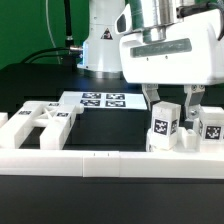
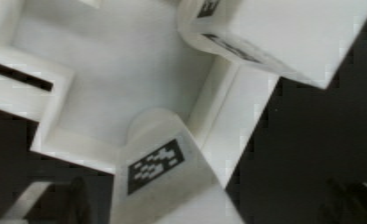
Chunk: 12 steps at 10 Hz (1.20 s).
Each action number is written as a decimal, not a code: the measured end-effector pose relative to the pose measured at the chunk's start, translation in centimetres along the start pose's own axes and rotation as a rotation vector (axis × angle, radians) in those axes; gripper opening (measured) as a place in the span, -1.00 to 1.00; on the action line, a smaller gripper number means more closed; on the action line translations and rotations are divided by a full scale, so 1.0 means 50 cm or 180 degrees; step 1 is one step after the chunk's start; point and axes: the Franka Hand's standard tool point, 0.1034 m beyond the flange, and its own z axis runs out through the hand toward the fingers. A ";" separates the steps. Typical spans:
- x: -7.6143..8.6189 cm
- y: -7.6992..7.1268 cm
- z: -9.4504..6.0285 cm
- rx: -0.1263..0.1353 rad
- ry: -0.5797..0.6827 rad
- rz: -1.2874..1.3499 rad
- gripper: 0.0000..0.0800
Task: Assemble chair
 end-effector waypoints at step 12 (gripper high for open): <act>0.013 -0.007 -0.004 -0.0257 0.0063 -0.3572 0.62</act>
Offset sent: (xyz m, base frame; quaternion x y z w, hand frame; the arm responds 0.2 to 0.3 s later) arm 0.0016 0.0162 0.0025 -0.0264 0.0000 -0.2761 0.9608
